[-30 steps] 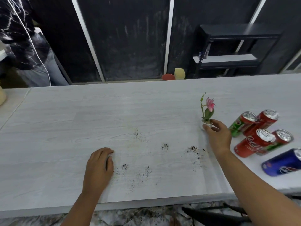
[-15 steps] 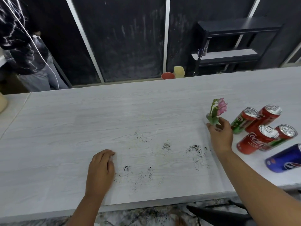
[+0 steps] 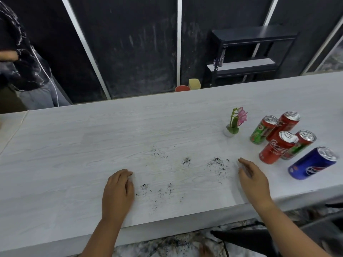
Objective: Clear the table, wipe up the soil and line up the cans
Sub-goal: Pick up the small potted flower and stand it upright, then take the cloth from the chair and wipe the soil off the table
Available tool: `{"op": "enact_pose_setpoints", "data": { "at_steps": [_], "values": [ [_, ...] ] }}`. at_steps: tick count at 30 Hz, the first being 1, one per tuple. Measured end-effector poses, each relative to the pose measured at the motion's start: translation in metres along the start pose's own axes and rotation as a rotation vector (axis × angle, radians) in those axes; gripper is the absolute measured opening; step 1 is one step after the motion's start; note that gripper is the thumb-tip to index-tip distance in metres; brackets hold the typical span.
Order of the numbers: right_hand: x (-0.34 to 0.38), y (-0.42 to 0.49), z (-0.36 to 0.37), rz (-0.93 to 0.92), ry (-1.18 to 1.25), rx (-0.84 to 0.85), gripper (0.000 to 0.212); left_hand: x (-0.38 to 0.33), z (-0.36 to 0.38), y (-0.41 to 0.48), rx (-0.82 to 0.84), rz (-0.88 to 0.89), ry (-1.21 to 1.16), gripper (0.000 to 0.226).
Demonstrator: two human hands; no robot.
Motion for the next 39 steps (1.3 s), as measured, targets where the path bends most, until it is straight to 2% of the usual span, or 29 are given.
{"op": "enact_pose_setpoints", "data": {
  "at_steps": [5, 8, 13, 23, 31, 39],
  "values": [
    [-0.008, -0.037, -0.001, -0.054, -0.217, 0.016, 0.033, -0.042, 0.008, -0.003, 0.044, 0.098, -0.021, 0.036],
    [-0.005, -0.055, 0.005, -0.133, -0.414, 0.038, 0.042, -0.077, 0.023, -0.008, 0.096, 0.212, -0.061, 0.035],
    [-0.004, -0.079, 0.008, -0.132, -0.552, 0.067, 0.056, -0.131, 0.045, -0.018, 0.136, 0.394, -0.121, 0.031],
    [-0.021, -0.151, -0.051, 0.028, -0.456, -0.081, 0.053, -0.241, 0.07, -0.06, 0.268, 0.626, -0.313, 0.03],
    [-0.043, -0.19, -0.116, 0.003, -0.358, -0.229, 0.045, -0.35, 0.088, -0.129, 0.49, 0.833, -0.352, 0.036],
    [-0.127, -0.242, -0.217, 0.225, -0.299, -0.403, 0.034, -0.421, 0.142, -0.219, 0.814, 0.916, -0.363, 0.032]
  ]
}}
Point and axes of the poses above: each hand's wrist, its own y-axis towards the middle knuckle, its own z-axis out of the palm, x = y × z, the point moved 6 cm from there along y, towards the middle knuckle, and after that the axes turned 7 degrees about y, right-handed, at the moved point
